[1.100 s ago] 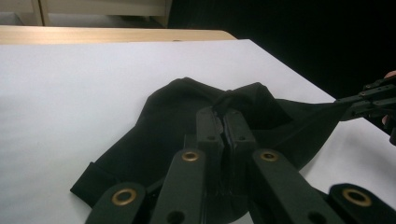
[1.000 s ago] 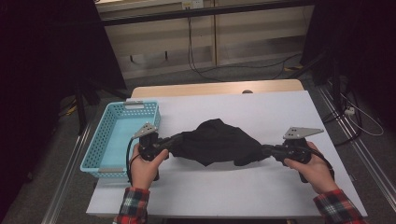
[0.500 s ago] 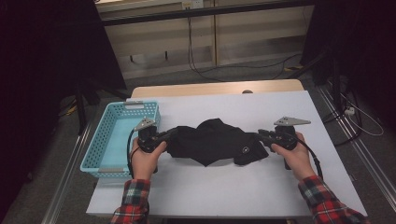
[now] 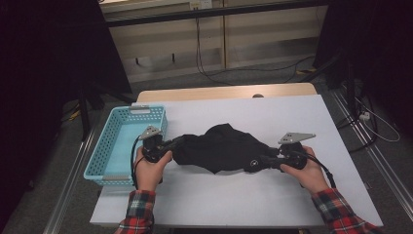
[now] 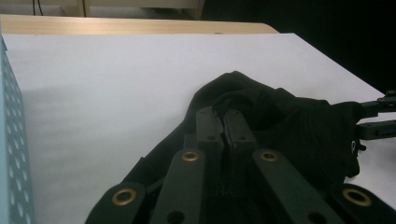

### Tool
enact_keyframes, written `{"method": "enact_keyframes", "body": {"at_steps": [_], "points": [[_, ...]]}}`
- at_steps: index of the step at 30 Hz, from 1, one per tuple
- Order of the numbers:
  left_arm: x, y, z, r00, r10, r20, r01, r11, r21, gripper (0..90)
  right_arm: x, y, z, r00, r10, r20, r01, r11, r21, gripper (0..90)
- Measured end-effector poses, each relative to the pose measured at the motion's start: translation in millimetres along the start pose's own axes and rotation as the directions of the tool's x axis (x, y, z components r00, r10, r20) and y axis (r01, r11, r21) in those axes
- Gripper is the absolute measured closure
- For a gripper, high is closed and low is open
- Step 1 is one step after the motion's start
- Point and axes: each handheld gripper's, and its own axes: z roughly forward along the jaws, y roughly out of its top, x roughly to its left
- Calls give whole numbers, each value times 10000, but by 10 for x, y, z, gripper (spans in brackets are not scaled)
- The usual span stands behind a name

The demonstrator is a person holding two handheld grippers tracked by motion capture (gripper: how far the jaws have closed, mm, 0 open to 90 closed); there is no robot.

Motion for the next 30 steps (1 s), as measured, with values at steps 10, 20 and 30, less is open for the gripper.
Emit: {"method": "enact_keyframes", "body": {"at_steps": [10,20,30], "points": [[-3,-6,-13,9999,25,99,-25,10000,17,873,-76,-50,33,9993,284,-249,-292,9991,-308,668],[-31,-56,23,9992,-90,384,83,9998,165,864,-148,3,-71,9981,508,-343,-539,9940,-955,868],[-182,-53,90,9909,-328,1308,322,9995,68,650,-406,-32,-369,9899,1367,364,-1298,9801,-1505,870]]}}
